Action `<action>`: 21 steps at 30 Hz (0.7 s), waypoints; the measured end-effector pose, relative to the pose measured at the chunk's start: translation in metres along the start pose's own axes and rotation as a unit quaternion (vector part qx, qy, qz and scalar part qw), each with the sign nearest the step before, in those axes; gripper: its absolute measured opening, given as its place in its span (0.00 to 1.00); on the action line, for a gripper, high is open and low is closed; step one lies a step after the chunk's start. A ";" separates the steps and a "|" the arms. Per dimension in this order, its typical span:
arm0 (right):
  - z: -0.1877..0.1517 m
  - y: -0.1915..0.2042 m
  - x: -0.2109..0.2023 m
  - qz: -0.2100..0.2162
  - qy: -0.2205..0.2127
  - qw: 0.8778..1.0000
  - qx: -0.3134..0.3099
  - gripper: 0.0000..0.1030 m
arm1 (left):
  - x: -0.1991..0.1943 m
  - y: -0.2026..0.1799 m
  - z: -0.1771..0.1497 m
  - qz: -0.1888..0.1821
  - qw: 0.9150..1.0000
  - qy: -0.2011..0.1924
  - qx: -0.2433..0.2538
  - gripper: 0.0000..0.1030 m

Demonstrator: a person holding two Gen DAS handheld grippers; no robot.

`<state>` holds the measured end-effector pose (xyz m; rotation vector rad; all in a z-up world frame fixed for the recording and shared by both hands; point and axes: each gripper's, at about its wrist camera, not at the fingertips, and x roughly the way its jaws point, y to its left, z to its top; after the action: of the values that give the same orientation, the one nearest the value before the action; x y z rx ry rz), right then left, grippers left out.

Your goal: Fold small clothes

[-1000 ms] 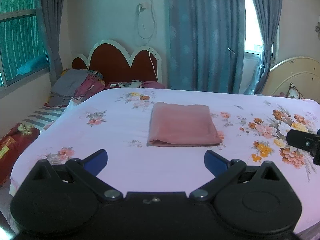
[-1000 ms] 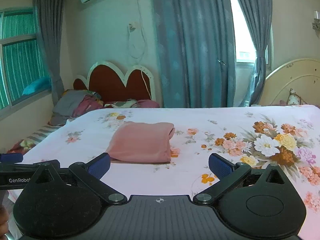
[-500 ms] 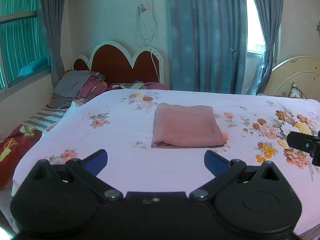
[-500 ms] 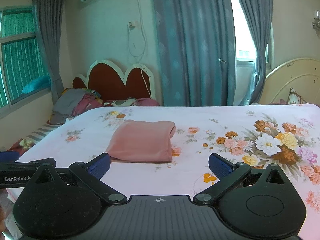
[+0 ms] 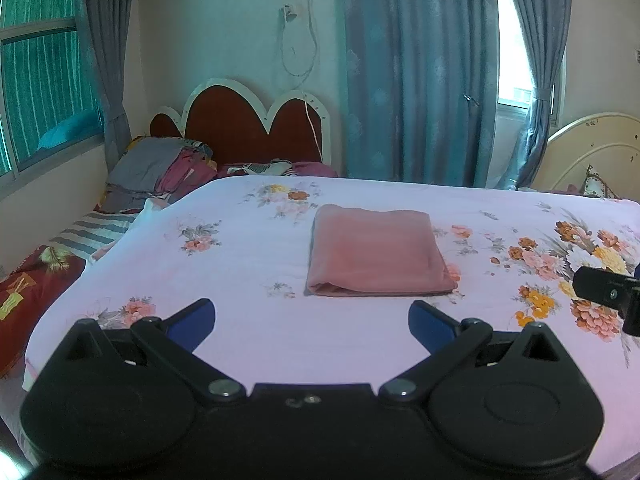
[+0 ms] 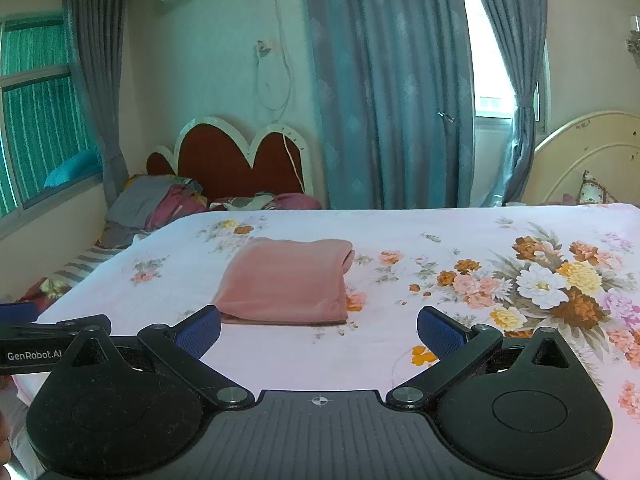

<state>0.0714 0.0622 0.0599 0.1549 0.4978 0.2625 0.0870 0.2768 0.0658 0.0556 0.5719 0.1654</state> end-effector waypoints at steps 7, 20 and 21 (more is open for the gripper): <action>0.000 -0.001 0.003 0.001 0.001 1.000 0.001 1.00 | 0.001 -0.001 0.000 0.001 1.000 0.000 -0.002 1.00; -0.002 -0.008 0.006 -0.002 0.006 1.000 0.004 1.00 | 0.008 -0.001 0.000 -0.008 1.000 0.010 -0.002 1.00; -0.002 -0.008 0.006 -0.002 0.006 1.000 0.004 1.00 | 0.009 0.000 0.000 -0.010 1.000 0.013 -0.003 1.00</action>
<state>0.0777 0.0566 0.0539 0.1605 0.5120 0.2582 0.0951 0.2783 0.0611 0.0427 0.5968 0.1479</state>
